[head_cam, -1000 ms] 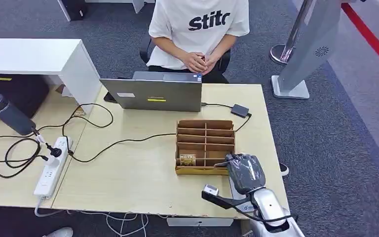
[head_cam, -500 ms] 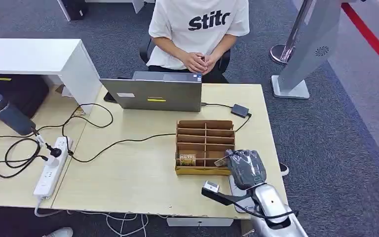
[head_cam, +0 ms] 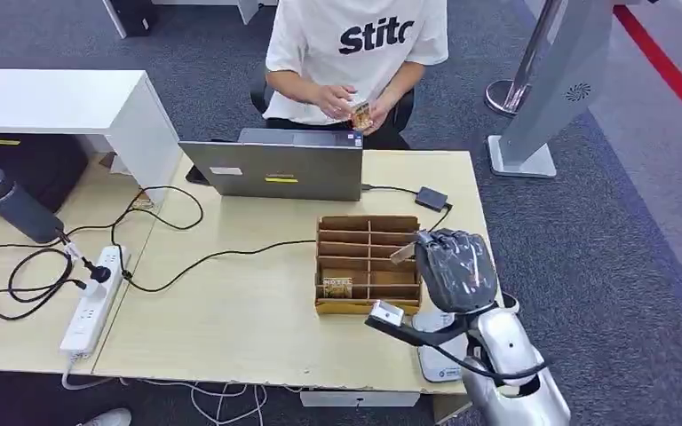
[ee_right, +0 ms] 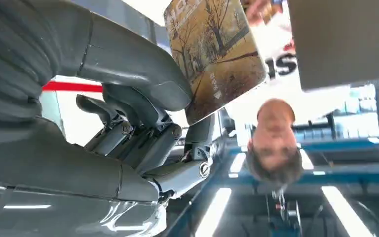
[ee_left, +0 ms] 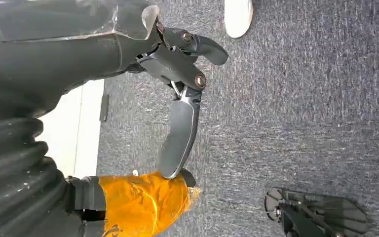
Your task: Pass the card to the sensor for recognition and then transmit it.
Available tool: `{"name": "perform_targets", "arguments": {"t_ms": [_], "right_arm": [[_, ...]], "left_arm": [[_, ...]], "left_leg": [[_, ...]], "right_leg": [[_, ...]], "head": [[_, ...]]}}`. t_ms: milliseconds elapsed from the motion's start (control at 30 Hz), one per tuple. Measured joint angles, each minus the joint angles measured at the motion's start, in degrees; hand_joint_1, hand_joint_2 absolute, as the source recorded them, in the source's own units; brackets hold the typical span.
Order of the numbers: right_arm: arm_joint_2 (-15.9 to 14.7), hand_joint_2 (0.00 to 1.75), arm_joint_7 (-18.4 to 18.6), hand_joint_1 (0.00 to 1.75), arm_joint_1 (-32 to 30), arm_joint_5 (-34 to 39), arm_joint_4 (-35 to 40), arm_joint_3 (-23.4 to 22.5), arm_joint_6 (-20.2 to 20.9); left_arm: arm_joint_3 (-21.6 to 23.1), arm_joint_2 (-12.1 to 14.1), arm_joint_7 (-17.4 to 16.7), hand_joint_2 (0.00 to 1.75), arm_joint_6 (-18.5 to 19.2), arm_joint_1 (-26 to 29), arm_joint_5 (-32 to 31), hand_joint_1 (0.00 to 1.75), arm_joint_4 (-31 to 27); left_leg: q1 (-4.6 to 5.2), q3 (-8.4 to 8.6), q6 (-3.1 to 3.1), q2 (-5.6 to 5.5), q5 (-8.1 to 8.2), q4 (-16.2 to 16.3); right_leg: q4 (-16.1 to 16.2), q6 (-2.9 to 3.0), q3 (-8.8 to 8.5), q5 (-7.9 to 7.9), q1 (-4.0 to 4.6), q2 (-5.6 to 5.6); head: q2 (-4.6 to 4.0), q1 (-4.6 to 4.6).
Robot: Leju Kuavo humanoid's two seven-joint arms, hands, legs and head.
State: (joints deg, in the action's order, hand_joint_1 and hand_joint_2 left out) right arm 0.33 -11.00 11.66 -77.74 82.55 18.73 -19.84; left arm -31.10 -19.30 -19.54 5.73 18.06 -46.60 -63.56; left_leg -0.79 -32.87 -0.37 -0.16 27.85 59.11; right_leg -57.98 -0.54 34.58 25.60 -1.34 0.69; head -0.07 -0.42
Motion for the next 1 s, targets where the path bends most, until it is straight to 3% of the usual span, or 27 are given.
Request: {"name": "perform_targets", "arguments": {"t_ms": [200, 367, 567, 733, 767, 800, 1000], "right_arm": [[1.1, 1.75, -2.1, 1.75, 11.2, 4.6, -4.7, 3.1, 5.9], [4.6, 1.75, -1.5, 1.75, 22.2, 7.2, -12.8, 5.5, 11.1], [8.6, 1.75, 0.2, 1.75, 30.5, 7.6, -22.3, 6.2, 12.9], [10.8, 1.75, -1.1, 1.75, 32.1, 8.0, -25.7, 7.6, 12.9], [11.0, 1.75, -1.3, 0.8, 32.1, 8.5, -25.9, 7.8, 13.1], [11.1, 1.75, -1.8, 0.0, 32.1, 9.1, -26.0, 8.1, 13.5], [11.5, 1.75, -6.3, 0.0, 31.9, 17.0, -26.1, 8.8, 17.5]], "left_arm": [[-4.3, 0.6, 5.9, 1.75, 3.6, -2.2, -10.2, 0.0, 2.4], [-9.9, 1.1, 11.0, 1.75, 5.2, -4.6, -19.3, 0.0, 5.5], [-15.7, 1.4, 14.1, 1.75, 5.5, -7.2, -25.4, 0.0, 9.3], [-19.0, 1.5, 15.0, 1.75, 5.5, -8.8, -27.4, 0.0, 11.8], [-19.4, 1.5, 15.1, 1.75, 5.5, -8.9, -27.6, 0.0, 12.2], [-19.7, 1.5, 15.2, 1.75, 5.5, -8.9, -27.8, 0.0, 12.5], [-21.1, 1.6, 15.6, 1.75, 5.4, -10.3, -28.6, 0.0, 13.5]], "left_leg": [[-0.01, 0.05, -0.12, 0.07, -0.13, 0.0], [-0.03, 0.11, -0.21, 0.1, -0.23, 0.0], [-0.04, 0.1, -0.24, 0.1, -0.25, 0.0], [-0.03, 0.11, -0.24, 0.1, -0.25, 0.0], [-0.03, 0.1, -0.24, 0.1, -0.25, 0.0], [-0.03, 0.09, -0.24, 0.09, -0.25, 0.0], [-0.03, 0.06, -0.24, 0.09, -0.24, 0.0]], "right_leg": [[0.0, 0.04, 0.01, -0.07, 0.01, 0.07], [-0.1, 0.11, 0.05, -0.13, 0.02, 0.14], [-0.1, 0.11, 0.05, -0.13, 0.02, 0.14], [-0.1, 0.11, 0.07, -0.13, 0.02, 0.15], [-0.1, 0.11, 0.08, -0.13, 0.02, 0.15], [-0.1, 0.1, 0.08, -0.12, 0.02, 0.15], [-0.1, 0.1, 0.09, -0.12, 0.02, 0.14]], "head": [[0.0, 0.02], [0.0, 0.0], [0.0, 0.02], [0.0, 0.0], [0.0, 0.02], [0.0, 0.0], [0.0, 0.0]]}}
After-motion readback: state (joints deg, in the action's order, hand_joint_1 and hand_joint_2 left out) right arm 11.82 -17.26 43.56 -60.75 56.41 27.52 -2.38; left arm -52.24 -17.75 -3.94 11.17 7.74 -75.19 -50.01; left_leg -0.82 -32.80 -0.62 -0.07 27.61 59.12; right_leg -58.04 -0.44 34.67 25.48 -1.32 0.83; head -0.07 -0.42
